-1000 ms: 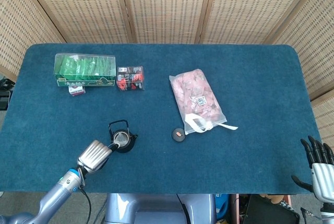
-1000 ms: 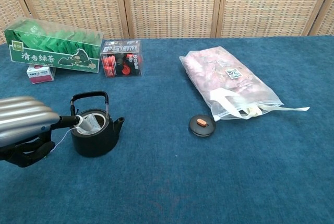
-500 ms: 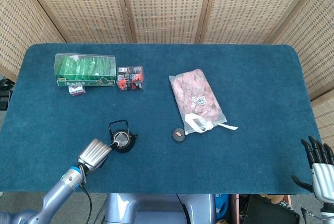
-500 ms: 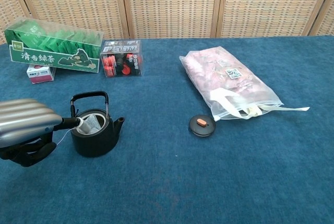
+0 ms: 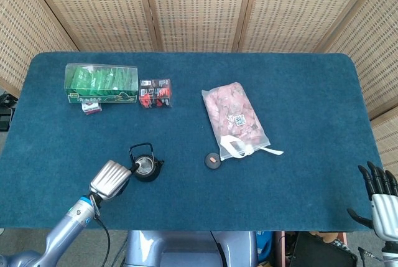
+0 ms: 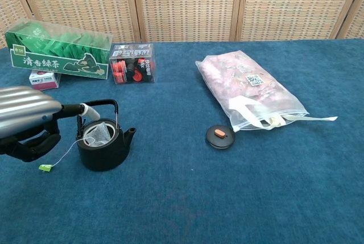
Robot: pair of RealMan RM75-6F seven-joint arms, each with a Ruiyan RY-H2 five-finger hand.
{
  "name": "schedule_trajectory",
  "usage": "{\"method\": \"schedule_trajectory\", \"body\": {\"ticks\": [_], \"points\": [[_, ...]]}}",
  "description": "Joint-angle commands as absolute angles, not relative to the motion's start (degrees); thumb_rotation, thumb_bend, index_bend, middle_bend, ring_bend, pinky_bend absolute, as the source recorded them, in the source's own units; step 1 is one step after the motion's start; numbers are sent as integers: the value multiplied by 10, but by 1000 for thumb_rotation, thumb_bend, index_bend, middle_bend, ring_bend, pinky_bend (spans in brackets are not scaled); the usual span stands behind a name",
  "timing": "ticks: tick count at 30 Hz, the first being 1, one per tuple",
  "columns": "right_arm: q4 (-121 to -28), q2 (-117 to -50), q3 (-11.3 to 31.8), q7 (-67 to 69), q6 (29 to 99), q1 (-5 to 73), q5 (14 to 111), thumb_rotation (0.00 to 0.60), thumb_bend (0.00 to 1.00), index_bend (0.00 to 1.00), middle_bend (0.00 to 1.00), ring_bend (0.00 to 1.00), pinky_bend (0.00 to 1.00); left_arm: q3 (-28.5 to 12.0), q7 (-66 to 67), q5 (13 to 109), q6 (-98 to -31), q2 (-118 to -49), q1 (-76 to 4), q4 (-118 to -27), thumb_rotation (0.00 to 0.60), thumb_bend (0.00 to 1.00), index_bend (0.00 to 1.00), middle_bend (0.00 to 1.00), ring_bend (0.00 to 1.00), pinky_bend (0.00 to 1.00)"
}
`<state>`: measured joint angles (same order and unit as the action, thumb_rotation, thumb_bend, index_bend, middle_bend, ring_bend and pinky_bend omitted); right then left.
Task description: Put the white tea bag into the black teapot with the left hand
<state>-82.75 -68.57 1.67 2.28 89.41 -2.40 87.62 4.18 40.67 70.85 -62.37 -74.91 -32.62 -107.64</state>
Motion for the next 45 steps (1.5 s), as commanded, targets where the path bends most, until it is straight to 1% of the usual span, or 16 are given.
{"method": "schedule_trajectory", "body": {"ticks": [1, 4, 7, 10, 12, 15, 16, 18, 19, 21, 24, 30, 45], "points": [[-828, -686, 17, 22, 894, -23, 877, 600, 140, 29, 61, 0, 0, 49, 379, 742, -649, -732, -309, -1085, 600, 678, 112, 790, 728, 685], [-829, -685, 17, 21, 894, -21, 879, 600, 140, 28, 61, 0, 0, 53, 346, 775, -681, -724, -289, -1081, 600, 677, 102, 718, 668, 672], [-830, -685, 17, 21, 893, -20, 881, 600, 140, 29, 61, 0, 0, 57, 309, 811, -717, -723, -267, -1064, 600, 676, 99, 624, 594, 646], [-830, -684, 18, 20, 892, -18, 883, 600, 140, 28, 61, 0, 0, 58, 282, 833, -747, -724, -249, -1050, 600, 678, 99, 531, 514, 594], [-831, -684, 18, 20, 892, -16, 885, 600, 140, 28, 62, 0, 0, 58, 259, 850, -774, -724, -233, -1035, 600, 678, 99, 467, 451, 505], [-831, -683, 18, 19, 892, -15, 886, 600, 140, 29, 61, 0, 0, 58, 234, 868, -806, -725, -214, -1017, 600, 672, 99, 341, 313, 327], [-831, -683, 18, 19, 892, -15, 887, 600, 140, 29, 61, 0, 0, 58, 227, 872, -814, -725, -209, -1012, 600, 665, 99, 312, 283, 290], [-832, -683, 18, 18, 893, -13, 890, 600, 140, 29, 61, 0, 0, 57, 202, 881, -839, -723, -191, -997, 600, 626, 98, 222, 190, 170], [-832, -683, 18, 18, 893, -12, 892, 600, 140, 29, 61, 0, 0, 56, 193, 883, -849, -722, -184, -991, 600, 605, 98, 191, 157, 128], [-832, -682, 18, 17, 894, -11, 895, 600, 138, 29, 61, 0, 0, 55, 174, 886, -869, -719, -168, -980, 600, 533, 94, 97, 59, 27], [-833, -682, 16, 16, 895, -6, 907, 600, 122, 29, 61, 0, 0, 62, 145, 894, -906, -709, -137, -967, 600, 479, 86, 10, 1, 0], [-835, -680, 14, 14, 899, -3, 918, 600, 100, 29, 61, 0, 0, 66, 116, 908, -935, -707, -104, -945, 600, 475, 81, 0, 0, 0], [-837, -682, 12, 11, 897, 2, 922, 600, 101, 29, 61, 0, 0, 62, 79, 916, -955, -717, -59, -912, 600, 475, 80, 0, 0, 0]]}}
